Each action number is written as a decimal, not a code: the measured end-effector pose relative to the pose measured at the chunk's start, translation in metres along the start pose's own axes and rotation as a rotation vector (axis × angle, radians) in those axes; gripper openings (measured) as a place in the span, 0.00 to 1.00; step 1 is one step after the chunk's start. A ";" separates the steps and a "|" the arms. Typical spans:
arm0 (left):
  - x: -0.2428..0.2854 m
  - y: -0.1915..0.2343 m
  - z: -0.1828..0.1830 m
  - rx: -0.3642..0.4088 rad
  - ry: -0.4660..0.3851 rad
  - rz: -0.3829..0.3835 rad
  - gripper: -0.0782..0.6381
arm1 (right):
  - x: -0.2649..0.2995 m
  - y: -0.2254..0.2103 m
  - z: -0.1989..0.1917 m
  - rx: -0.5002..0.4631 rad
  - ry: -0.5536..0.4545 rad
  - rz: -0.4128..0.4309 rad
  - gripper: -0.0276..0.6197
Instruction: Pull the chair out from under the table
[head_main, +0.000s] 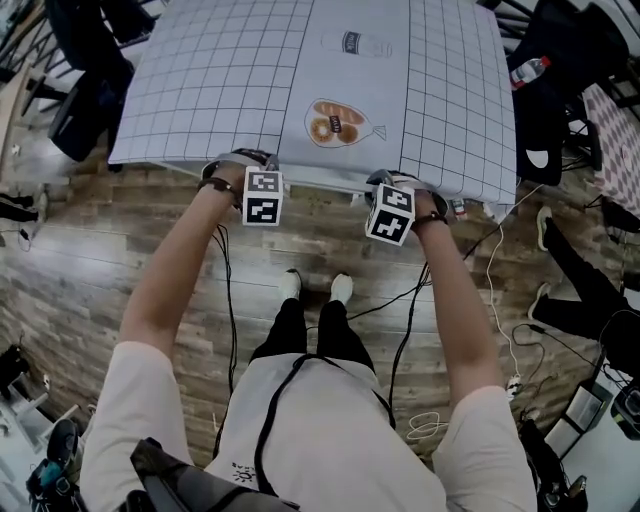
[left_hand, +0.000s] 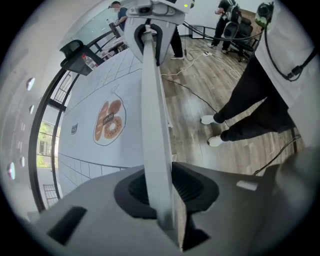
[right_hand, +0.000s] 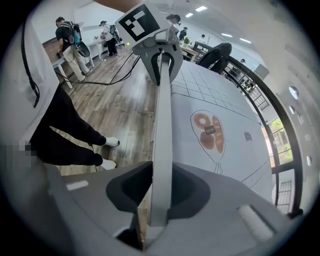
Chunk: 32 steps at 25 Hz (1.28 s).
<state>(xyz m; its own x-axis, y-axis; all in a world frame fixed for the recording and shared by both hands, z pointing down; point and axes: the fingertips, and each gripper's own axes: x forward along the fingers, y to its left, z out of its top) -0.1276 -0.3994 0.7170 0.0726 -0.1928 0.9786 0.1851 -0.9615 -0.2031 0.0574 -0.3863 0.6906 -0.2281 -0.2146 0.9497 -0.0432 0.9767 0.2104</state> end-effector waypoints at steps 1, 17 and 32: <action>0.000 -0.001 0.001 -0.013 -0.008 -0.005 0.24 | 0.000 0.001 0.000 0.009 -0.001 0.010 0.18; -0.009 -0.031 0.008 -0.037 -0.028 -0.034 0.24 | -0.008 0.031 -0.002 0.041 0.003 0.088 0.17; -0.031 -0.114 0.027 -0.053 -0.071 -0.087 0.24 | -0.029 0.108 -0.002 0.020 0.003 0.146 0.17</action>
<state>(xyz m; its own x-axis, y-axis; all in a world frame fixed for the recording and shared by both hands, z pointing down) -0.1242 -0.2788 0.7088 0.1279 -0.0954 0.9872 0.1421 -0.9833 -0.1135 0.0614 -0.2746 0.6867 -0.2302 -0.0701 0.9706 -0.0294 0.9974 0.0651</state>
